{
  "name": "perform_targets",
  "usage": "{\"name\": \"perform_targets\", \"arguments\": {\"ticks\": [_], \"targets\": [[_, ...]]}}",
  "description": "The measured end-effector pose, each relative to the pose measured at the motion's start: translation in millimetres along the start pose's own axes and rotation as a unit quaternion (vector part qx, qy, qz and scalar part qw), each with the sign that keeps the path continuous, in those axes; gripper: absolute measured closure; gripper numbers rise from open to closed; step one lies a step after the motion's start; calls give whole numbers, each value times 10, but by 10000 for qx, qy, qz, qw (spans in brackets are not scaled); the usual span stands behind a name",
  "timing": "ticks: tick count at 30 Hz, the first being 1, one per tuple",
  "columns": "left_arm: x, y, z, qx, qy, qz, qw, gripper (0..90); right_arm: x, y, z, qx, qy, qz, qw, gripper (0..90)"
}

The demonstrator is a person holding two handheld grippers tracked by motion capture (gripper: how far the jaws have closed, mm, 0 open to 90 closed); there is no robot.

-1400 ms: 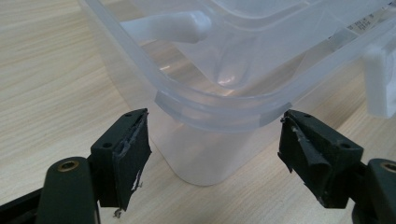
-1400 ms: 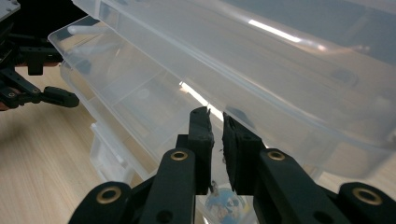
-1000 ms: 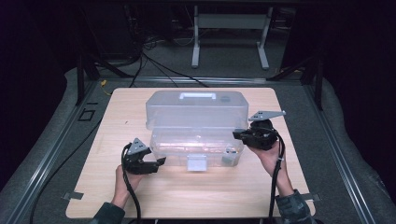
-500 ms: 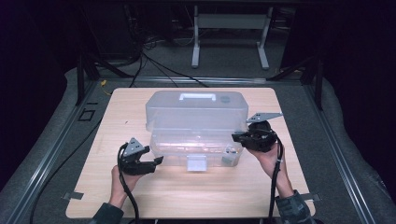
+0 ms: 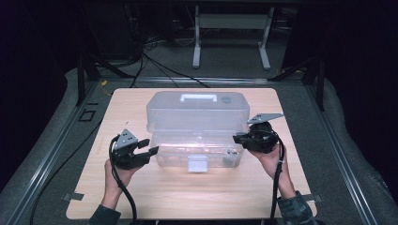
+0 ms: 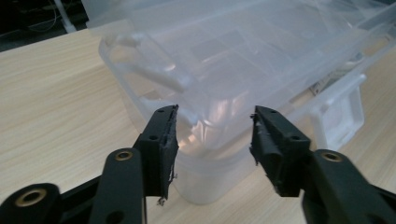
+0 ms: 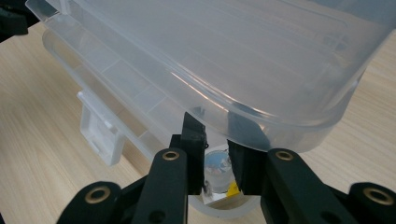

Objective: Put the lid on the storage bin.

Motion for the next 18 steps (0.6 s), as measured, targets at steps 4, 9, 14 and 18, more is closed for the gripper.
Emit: {"name": "perform_targets", "arguments": {"ticks": [4, 9, 14, 18], "targets": [[-123, -32, 5, 36, -76, 142, 9999, 563, 1, 0, 0, -18, -9, -2, 10000, 763], [-267, -82, 16, 74, -52, 198, 9998, 606, -1, 11, -24, -46, 1, 3, 10000, 747], [-266, -73, 31, 141, -158, 200, 9996, 654, 4, 15, -34, -82, 82, 80, 9999, 727], [-280, -69, 62, 207, -146, 222, 9994, 648, -4, 18, -40, -68, 119, 112, 9998, 658]]}}
Point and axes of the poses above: each handheld gripper's, and its own axes: y roughly forward along the jaws, x roughly out of its underside, z roughly to its right, the point moved 10 cm from there along y, roughly forward along the jaws, and after that the axes turned 11 degrees about -y, right-handed, at the moved point
